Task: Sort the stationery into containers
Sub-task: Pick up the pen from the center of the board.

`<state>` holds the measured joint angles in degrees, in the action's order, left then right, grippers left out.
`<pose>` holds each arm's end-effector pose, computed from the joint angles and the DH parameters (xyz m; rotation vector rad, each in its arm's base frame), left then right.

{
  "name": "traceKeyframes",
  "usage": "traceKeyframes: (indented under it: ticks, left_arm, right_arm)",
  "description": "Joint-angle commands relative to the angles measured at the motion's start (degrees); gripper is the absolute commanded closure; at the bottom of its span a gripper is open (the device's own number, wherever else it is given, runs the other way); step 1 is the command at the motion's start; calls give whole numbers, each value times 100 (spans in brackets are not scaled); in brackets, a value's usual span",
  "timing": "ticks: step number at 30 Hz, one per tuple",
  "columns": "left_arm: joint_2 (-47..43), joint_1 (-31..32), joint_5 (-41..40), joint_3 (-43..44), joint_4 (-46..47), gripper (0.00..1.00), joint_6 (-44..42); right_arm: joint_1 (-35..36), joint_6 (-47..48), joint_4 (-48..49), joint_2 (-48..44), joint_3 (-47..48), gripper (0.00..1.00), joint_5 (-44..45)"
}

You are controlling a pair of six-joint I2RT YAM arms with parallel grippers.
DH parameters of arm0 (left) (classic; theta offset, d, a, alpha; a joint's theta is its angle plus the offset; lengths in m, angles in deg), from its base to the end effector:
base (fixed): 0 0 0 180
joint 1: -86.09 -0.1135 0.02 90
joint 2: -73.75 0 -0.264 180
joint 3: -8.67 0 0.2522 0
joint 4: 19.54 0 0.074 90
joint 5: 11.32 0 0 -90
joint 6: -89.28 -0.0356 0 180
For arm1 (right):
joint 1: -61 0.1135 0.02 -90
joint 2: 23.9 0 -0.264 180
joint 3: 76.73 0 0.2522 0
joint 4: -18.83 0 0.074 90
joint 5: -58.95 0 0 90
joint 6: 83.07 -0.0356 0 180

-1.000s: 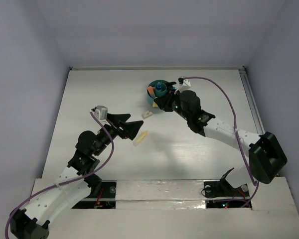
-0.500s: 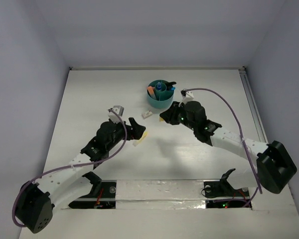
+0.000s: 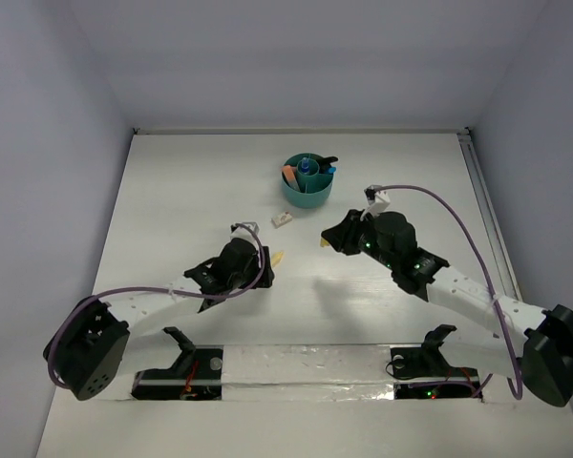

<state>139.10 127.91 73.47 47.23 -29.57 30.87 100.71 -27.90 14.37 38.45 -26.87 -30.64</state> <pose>0.1681 -0.1460 0.1742 0.1514 2.2737 -0.5985 0.1914 0.1586 0.2609 -0.0784 1.9630 0.8755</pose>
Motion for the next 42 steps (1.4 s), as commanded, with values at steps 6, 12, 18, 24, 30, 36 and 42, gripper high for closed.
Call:
traceKeyframes:
  ticks: [6,12,18,24,30,36,42]
  left_arm:
    - [391,36,-393,517,234,41,-364]
    - [699,36,-305,597,488,39,-654]
    - [989,89,-191,623,533,43,-742]
    - [1217,142,-164,605,647,47,-812]
    - [1516,195,-252,649,577,59,-830]
    - [1990,300,-410,877,279,62,-655]
    - [2316,493,-972,1089,-21,78,-400]
  right_arm:
    - [-15,90,160,-170,-155,100,-269]
    - [-15,64,230,-74,-173,100,-374]
    - [-15,64,256,-3,-147,100,-375]
    - [-15,29,292,67,-129,100,-383]
    - [-15,-6,283,41,-129,100,-322]
    - [-15,-33,248,-47,-129,100,-234]
    - [-15,20,72,-240,-77,100,-102]
